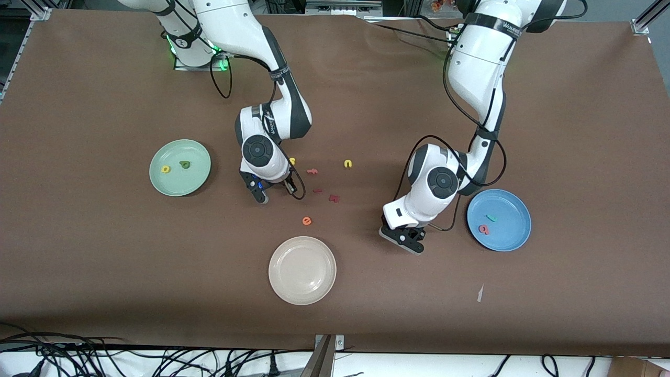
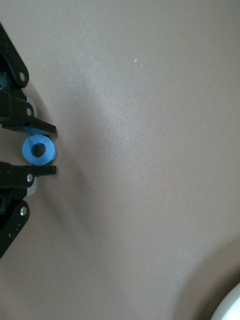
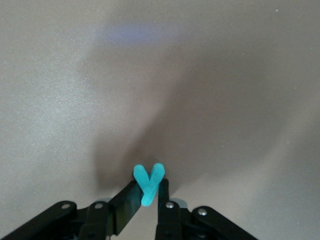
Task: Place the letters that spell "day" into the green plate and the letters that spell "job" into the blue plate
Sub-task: 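Grasp the teal y with the right gripper while the left grasps the blue ring, then carry the y to the green plate while the left drops the ring on blue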
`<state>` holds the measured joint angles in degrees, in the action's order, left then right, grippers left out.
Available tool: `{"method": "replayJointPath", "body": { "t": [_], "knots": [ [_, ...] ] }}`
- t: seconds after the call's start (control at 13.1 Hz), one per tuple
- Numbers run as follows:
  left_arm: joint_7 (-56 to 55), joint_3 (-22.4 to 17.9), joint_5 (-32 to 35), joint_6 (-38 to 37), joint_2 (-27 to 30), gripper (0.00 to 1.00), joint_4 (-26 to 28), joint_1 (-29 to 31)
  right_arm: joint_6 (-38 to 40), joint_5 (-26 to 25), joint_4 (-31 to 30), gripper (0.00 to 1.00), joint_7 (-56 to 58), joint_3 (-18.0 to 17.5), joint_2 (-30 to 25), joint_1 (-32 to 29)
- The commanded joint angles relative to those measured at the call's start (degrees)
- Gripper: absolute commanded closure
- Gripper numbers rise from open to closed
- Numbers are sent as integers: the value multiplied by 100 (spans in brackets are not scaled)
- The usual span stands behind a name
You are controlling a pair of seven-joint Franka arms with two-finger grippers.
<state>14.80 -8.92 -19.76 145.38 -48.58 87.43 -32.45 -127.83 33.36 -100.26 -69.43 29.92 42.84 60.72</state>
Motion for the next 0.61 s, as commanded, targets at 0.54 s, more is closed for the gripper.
{"method": "replayJointPath", "body": {
  "t": [0.54],
  "knots": [
    [743, 135, 530, -2532, 2754, 93, 1476, 1924, 1600, 135, 112, 100, 641, 1093, -557, -69]
  ]
}}
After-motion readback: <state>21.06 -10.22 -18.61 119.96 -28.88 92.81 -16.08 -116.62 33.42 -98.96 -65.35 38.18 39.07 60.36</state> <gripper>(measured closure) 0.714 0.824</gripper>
